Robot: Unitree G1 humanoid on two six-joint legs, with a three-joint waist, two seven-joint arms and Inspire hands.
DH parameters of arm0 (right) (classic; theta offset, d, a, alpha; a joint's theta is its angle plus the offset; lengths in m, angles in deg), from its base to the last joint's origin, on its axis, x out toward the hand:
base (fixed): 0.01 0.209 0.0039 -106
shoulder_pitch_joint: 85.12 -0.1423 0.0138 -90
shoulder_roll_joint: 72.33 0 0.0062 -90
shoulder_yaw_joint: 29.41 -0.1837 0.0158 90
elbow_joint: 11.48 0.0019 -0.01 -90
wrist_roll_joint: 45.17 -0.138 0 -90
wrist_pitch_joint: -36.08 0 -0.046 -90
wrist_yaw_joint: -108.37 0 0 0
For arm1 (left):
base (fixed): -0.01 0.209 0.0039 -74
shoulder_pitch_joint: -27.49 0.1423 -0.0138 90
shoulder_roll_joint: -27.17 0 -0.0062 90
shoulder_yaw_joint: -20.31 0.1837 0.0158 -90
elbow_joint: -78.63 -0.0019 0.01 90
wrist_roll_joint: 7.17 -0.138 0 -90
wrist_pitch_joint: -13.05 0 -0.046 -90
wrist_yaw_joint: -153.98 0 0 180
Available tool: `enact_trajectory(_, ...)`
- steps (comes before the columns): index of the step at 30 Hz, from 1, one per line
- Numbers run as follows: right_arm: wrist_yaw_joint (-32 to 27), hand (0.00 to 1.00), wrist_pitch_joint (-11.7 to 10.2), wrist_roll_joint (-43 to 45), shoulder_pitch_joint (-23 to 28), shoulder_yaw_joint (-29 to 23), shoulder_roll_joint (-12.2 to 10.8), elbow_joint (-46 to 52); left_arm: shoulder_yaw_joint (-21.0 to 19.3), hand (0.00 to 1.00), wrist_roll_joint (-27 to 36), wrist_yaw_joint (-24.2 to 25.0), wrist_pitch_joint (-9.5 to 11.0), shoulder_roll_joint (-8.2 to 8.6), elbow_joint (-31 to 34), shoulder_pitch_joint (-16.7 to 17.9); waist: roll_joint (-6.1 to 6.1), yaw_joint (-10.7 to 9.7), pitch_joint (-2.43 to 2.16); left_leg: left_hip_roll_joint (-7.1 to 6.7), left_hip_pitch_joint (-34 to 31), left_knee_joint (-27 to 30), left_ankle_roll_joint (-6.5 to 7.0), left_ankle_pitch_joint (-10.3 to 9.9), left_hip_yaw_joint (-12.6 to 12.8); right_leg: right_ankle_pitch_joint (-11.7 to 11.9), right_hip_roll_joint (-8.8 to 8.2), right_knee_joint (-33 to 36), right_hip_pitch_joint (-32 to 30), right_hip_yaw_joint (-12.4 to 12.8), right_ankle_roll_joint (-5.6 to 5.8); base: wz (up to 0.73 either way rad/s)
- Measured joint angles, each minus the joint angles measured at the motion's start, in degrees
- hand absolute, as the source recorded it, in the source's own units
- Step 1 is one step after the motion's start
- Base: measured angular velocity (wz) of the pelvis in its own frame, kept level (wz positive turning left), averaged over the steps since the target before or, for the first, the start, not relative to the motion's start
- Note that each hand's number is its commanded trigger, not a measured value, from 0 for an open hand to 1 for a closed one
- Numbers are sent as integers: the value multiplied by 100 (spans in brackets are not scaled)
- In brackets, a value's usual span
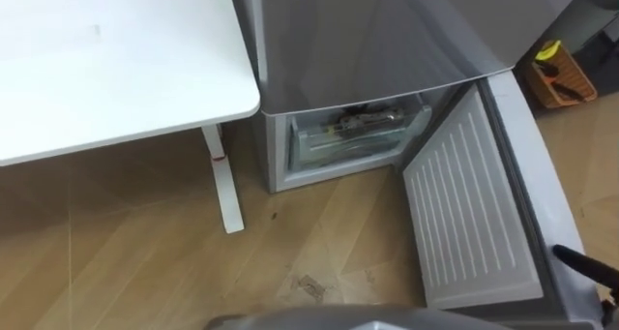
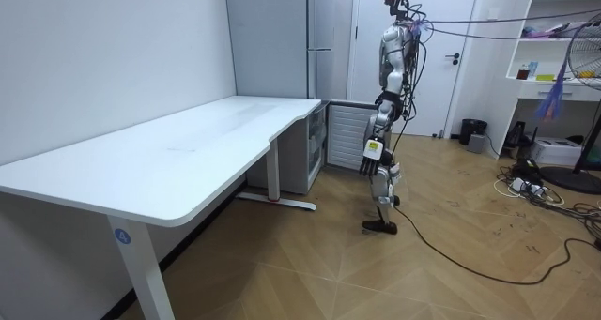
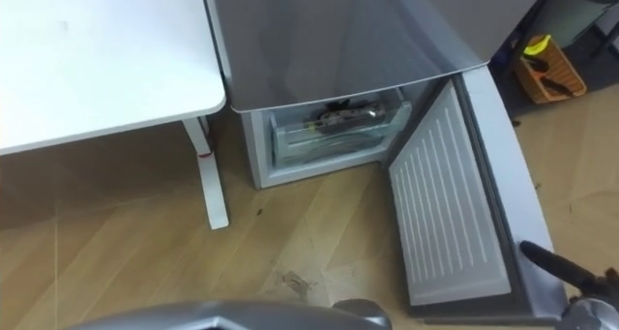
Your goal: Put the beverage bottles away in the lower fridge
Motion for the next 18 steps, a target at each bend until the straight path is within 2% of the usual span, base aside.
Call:
enact_trajectory(1,46,0,-1,2,10,152,-36,161,85,0,-1,-4,1,1,-30,-42,3,34,4,3,-6,-1,0,0,0,12,8,-2,-13,3,-3,-17)
enact_trajectory(2,115,0,-6,12,36,520,-174,532,264,0,-8,-8,-1,5,-81,-137,9,122,3,21,-32,1,-2,-2,0,47,37,-8,-60,7,-19,-27)
enact_trajectory(4,140,0,2,38,252,1202,-312,1417,555,0,-7,-8,1,1,-151,-316,13,375,7,79,-44,0,-13,-8,-7,119,115,-27,-136,21,-77,-34)
enact_trajectory(6,215,0,67,24,567,2253,-393,2604,950,0,-24,-37,-26,4,-265,-561,22,646,8,158,-70,2,-60,1,-35,169,216,-57,-179,15,-149,-20)
enact_trajectory(7,224,0,120,-55,652,2477,-596,3016,1140,0,-49,-75,-38,-2,-306,-641,34,720,7,203,-79,4,-95,6,-35,202,273,-104,-178,7,-187,-11)
enact_trajectory(8,264,0,118,-110,646,2627,-679,3187,1203,0,-55,-77,-64,4,-364,-702,50,754,8,222,-79,3,-110,9,-35,215,299,-114,-182,15,-203,-14)
enact_trajectory(9,341,0,112,-314,578,2978,-811,3433,1368,0,-64,-71,-158,24,-480,-839,96,910,3,256,-79,6,-130,10,-36,230,345,-114,-203,39,-228,-13)
enact_trajectory(10,422,0,121,-390,501,3159,-849,3491,1452,0,-84,-71,-189,31,-474,-888,115,976,0,266,-84,6,-137,13,-48,233,362,-114,-213,41,-233,-7)
enact_trajectory(12,1229,0,141,-688,-82,4093,-903,3736,1755,0,-125,-70,-253,110,-476,-992,252,1134,1,266,-160,8,-152,36,-162,243,374,-112,-257,-20,-249,10)
enact_trajectory(13,1444,0,140,-728,-247,4300,-940,3804,1797,0,-125,-71,-272,128,-469,-1026,285,1169,7,263,-183,7,-153,53,-191,244,374,-113,-265,-35,-251,23)
enact_trajectory(14,1828,0,142,-731,-579,4586,-1137,3836,1851,0,-126,-69,-311,158,-447,-1074,332,1200,2,262,-222,7,-157,80,-253,243,374,-115,-261,-69,-250,33)
enact_trajectory(15,2150,0,155,-727,-839,4801,-1348,3822,1851,0,-127,-68,-356,200,-422,-1078,362,1242,-16,254,-269,6,-157,102,-308,238,363,-125,-246,-111,-243,39)
enact_trajectory(17,2595,0,216,-729,-1051,4945,-1537,3806,1839,0,-126,-51,-424,239,-420,-1067,380,1253,0,229,-321,2,-154,141,-377,227,333,-211,-155,-204,-226,49)
enact_trajectory(18,2821,0,318,-729,-1071,4947,-1567,3802,1839,0,-126,-37,-476,244,-404,-1040,366,1253,-7,220,-365,4,-151,156,-403,210,319,-217,-135,-227,-202,48)
